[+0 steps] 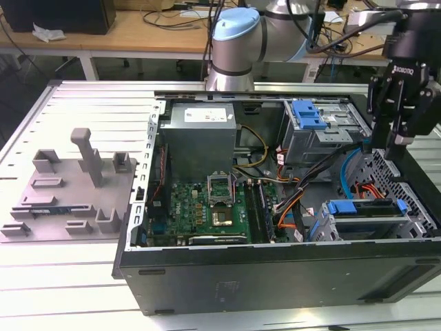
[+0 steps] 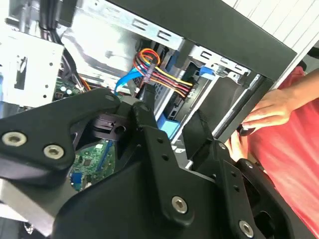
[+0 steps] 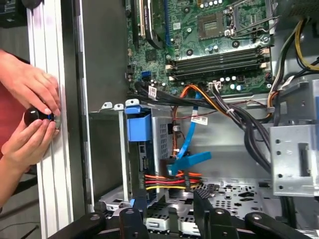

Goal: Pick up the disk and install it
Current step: 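Insert the second disk wire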

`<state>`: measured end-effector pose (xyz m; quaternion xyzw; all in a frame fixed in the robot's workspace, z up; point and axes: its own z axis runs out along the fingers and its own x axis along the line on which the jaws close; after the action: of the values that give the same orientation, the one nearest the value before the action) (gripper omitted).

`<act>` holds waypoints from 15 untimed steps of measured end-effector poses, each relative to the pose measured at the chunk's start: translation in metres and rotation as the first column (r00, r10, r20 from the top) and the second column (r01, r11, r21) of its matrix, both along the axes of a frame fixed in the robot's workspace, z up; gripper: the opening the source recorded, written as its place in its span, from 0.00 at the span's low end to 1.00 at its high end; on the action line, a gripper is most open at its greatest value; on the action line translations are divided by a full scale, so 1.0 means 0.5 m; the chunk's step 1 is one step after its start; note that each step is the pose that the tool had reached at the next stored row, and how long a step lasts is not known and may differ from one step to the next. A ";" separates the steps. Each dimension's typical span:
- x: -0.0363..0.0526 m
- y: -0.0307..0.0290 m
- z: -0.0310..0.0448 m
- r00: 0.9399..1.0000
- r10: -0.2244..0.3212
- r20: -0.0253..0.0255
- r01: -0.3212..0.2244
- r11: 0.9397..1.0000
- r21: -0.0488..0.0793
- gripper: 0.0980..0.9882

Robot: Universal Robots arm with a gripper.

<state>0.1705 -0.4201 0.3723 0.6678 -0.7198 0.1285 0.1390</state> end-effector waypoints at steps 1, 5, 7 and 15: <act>0.000 0.007 0.000 1.000 0.000 0.000 0.000 1.000 -0.005 0.45; 0.000 0.030 0.000 1.000 0.000 0.000 0.000 1.000 -0.022 0.45; 0.000 0.037 0.000 1.000 0.000 0.000 0.000 0.999 -0.044 0.45; -0.044 0.071 0.000 1.000 0.000 0.000 0.000 0.989 -0.147 0.28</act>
<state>0.1482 -0.3846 0.3722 0.6558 -0.7084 0.1811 0.1879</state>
